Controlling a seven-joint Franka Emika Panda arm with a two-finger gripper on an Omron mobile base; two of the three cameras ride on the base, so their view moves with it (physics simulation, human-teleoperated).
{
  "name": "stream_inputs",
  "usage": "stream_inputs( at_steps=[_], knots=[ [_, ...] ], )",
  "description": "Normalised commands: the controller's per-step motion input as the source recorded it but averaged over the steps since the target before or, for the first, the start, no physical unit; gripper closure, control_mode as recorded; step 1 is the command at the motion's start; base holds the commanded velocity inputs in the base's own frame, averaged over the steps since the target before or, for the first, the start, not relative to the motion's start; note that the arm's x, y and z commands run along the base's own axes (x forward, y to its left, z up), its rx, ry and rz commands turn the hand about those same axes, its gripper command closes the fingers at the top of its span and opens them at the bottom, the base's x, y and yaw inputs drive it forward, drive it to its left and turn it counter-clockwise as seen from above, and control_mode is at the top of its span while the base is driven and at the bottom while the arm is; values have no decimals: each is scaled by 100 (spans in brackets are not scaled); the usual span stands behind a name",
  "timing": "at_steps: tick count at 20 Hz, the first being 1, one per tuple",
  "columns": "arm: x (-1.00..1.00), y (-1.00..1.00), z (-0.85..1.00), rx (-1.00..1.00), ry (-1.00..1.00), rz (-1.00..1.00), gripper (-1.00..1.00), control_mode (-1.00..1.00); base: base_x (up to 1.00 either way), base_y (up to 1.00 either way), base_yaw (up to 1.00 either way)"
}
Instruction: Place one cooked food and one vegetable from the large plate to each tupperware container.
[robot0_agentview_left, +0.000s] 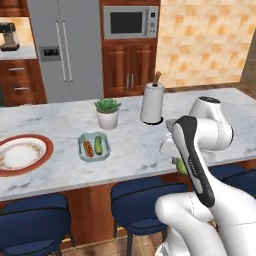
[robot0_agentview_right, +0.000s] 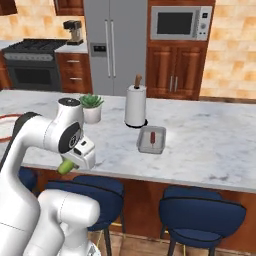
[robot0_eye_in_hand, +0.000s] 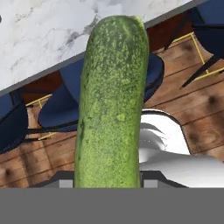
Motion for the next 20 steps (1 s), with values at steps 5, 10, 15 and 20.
stream_inputs(
  at_steps=[5,10,15,20],
  knots=[
    [0,0,0,0,0,0,100,100,71,-82,11],
    [0,0,0,0,0,0,100,100,41,-64,12],
    [0,0,0,0,0,0,100,100,-11,-91,0],
    [0,0,0,0,0,0,100,100,-26,-52,-2]
  ],
)
